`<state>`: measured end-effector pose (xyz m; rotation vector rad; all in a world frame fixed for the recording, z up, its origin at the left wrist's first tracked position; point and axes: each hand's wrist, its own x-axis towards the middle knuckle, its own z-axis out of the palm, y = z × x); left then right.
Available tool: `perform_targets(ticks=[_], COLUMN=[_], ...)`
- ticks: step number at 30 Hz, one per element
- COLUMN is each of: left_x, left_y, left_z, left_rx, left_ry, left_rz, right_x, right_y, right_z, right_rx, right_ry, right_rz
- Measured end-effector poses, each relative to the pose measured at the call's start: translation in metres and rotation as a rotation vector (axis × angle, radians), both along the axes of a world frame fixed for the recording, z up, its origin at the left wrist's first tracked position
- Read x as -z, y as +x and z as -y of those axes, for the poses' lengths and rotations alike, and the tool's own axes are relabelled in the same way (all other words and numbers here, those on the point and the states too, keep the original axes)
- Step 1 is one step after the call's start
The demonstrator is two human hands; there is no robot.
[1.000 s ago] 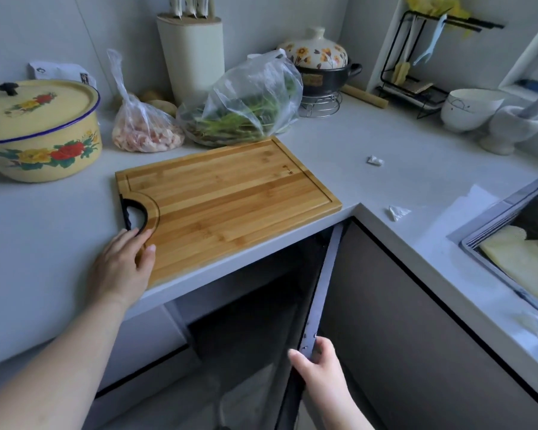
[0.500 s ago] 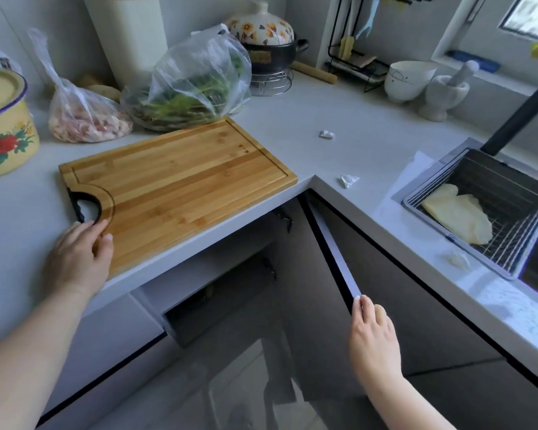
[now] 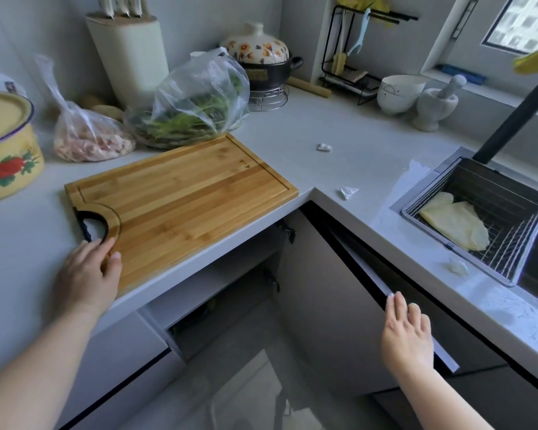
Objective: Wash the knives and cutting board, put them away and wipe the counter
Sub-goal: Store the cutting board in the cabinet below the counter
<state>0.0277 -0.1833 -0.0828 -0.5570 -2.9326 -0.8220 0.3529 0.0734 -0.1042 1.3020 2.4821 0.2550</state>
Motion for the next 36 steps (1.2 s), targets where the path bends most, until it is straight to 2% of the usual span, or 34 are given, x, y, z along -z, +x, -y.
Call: perform_targets(ticks=[2,4,9,12,14,18,20,24,32,36], left_x=[-0.001,0.0,-0.008,-0.025,-0.034,-0.031,-0.027,-0.024,-0.028,-0.023], left_y=[0.002,0.002,-0.032,-0.079,-0.112,-0.165,-0.18,-0.195,-0.185,-0.166], left_z=[0.0,0.002,0.0,-0.011,-0.023,-0.047,-0.057,-0.067,-0.057,-0.043], left_rx=[0.003,0.009,0.14,0.228,0.225,0.232,0.238,0.292,0.327,0.335], left_ry=[-0.028,-0.066,-0.142,-0.111,-0.13,-0.259,-0.289,-0.378,-0.14,-0.085], left_rz=[0.019,-0.011,-0.092,-0.048,0.043,0.179,0.233,0.208,0.227,0.219], right_x=[-0.006,-0.008,-0.013,-0.025,-0.031,-0.029,-0.026,-0.024,-0.022,-0.024], right_y=[-0.003,-0.015,-0.102,-0.173,-0.214,-0.264,-0.276,-0.288,-0.285,-0.275], right_z=[0.0,0.005,0.035,0.066,0.083,0.097,0.098,0.098,0.101,0.097], right_rx=[0.046,0.098,0.279,0.529,0.714,0.924,0.968,0.993,0.985,1.032], right_ry=[-0.023,-0.072,-0.345,-0.684,-0.906,-1.131,-1.163,-1.139,-1.115,-1.205], right_rz=[0.012,-0.072,-0.646,-1.047,-1.188,-1.293,-1.335,-1.363,-1.416,-1.452])
